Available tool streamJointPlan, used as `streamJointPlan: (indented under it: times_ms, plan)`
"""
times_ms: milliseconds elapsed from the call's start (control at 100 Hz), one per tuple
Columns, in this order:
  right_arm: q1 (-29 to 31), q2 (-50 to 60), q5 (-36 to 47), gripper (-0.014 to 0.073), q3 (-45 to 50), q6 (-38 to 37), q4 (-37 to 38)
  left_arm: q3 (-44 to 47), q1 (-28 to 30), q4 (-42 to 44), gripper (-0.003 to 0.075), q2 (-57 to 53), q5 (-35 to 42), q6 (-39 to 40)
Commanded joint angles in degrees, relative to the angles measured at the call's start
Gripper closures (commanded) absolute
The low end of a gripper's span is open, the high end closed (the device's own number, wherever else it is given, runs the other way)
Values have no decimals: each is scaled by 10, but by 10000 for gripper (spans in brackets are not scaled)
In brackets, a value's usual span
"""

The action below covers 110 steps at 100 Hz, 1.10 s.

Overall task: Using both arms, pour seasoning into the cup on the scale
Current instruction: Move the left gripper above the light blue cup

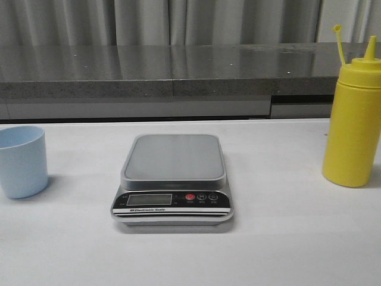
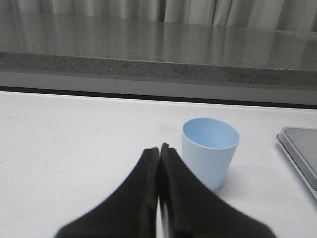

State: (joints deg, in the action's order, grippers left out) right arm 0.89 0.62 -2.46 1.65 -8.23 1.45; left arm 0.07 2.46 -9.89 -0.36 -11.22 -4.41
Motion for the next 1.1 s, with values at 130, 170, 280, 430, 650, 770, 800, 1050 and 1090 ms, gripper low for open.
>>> streamJointPlan:
  times_ms: [130, 170, 280, 430, 650, 770, 800, 1050, 1090]
  plan:
    - [0, 11, 42, 661, -11, 3, 7, 23, 1, -6, 741, -16, 42, -1]
    - [0, 11, 42, 661, -11, 3, 7, 23, 1, -6, 741, -16, 42, -1]
    - [0, 11, 42, 661, -11, 3, 7, 23, 1, -6, 741, -16, 42, -1]
    - [0, 11, 42, 661, -11, 3, 7, 23, 1, -6, 741, -16, 45, -1]
    - [0, 11, 42, 661, -11, 3, 7, 23, 1, -1, 741, -16, 70, -1]
    - [0, 11, 42, 661, -11, 3, 7, 15, 1, -7, 741, -16, 119, 0]
    - [0, 11, 42, 661, -11, 3, 7, 10, 1, -7, 741, -16, 125, 0]
    - [0, 11, 42, 661, -11, 3, 7, -104, 1, -8, 741, 16, 52, 1]
    - [0, 11, 42, 661, -11, 3, 7, -130, 1, -8, 741, 32, 33, 1]
